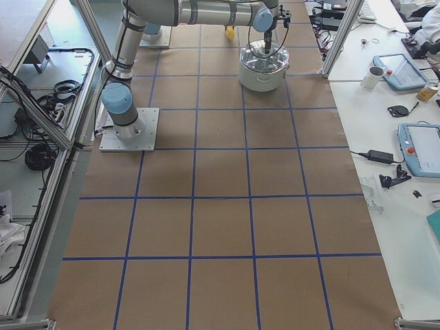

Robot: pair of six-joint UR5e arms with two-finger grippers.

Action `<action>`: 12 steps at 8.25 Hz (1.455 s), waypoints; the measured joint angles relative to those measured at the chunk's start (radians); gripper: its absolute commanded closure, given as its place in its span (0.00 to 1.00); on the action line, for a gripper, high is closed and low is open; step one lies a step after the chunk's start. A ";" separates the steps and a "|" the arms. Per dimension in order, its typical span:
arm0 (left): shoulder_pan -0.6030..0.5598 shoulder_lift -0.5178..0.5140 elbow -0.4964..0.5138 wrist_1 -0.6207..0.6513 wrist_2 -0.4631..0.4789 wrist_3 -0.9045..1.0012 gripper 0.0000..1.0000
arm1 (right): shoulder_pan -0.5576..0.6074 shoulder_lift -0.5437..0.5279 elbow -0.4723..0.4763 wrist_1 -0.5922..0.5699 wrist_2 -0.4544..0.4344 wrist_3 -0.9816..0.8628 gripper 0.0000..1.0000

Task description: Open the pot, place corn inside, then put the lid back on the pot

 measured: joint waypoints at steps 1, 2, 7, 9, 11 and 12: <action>-0.006 0.022 0.045 -0.068 0.035 -0.003 1.00 | -0.025 -0.073 0.013 0.065 0.003 -0.028 0.60; -0.029 0.039 0.114 -0.139 0.048 -0.014 1.00 | -0.066 -0.152 0.039 0.134 0.003 -0.086 0.61; -0.215 0.034 0.463 -0.402 -0.040 -0.115 1.00 | -0.272 -0.448 0.229 0.328 0.003 -0.349 0.60; -0.323 -0.001 0.533 -0.410 -0.046 -0.159 1.00 | -0.280 -0.463 0.243 0.320 0.003 -0.363 0.60; -0.423 -0.064 0.603 -0.382 -0.051 -0.224 1.00 | -0.280 -0.465 0.246 0.318 0.006 -0.364 0.60; -0.467 -0.101 0.634 -0.337 -0.065 -0.265 1.00 | -0.280 -0.466 0.246 0.318 0.006 -0.365 0.60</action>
